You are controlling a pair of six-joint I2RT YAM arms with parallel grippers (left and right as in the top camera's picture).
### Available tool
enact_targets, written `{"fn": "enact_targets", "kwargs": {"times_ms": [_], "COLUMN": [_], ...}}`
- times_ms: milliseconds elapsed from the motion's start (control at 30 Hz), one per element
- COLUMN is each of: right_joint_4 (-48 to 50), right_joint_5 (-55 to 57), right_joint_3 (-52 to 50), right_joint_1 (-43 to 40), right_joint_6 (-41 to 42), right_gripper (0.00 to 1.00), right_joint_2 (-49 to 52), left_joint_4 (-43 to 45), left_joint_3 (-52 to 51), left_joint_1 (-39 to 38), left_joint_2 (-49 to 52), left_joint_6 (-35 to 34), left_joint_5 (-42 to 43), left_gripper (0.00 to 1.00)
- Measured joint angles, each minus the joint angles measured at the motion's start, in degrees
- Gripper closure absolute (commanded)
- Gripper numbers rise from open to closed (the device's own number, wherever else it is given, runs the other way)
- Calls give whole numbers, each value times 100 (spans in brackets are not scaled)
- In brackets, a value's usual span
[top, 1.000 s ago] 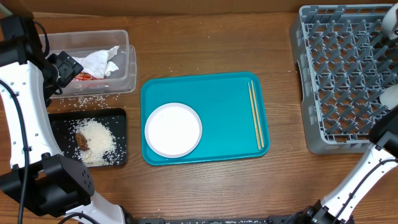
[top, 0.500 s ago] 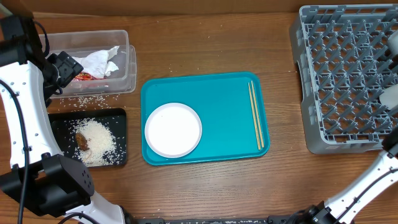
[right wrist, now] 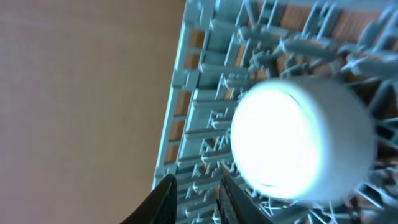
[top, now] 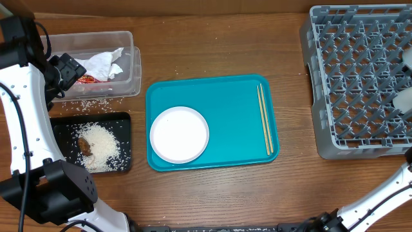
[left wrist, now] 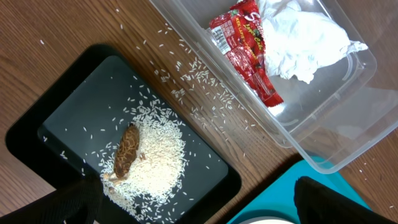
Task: Sort waste into correct bins and load items into the dishwasher
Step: 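Carry the bowl right and lower it into the dish rack, then move the right gripper back over the white plate on the teal tray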
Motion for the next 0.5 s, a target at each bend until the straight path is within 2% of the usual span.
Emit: {"fn": "enact_targets", "kwargs": {"times_ms": [267, 367, 500], "right_joint_4": [-304, -431, -568], "right_joint_5": [1563, 2044, 2218], "right_joint_3": [7, 2, 2], "right_joint_1": [516, 787, 1121], "right_joint_6": [-367, -452, -627], "right_gripper": [66, 72, 72], "right_joint_2": [-778, -769, -769], "left_joint_4": [0, 0, -2], "left_joint_3": [0, 0, 0], "left_joint_1": [0, 0, 0], "left_joint_2": [0, 0, 0], "left_joint_6": [0, 0, 0], "left_joint_5": [0, 0, 0], "left_gripper": [0, 0, 0]}}
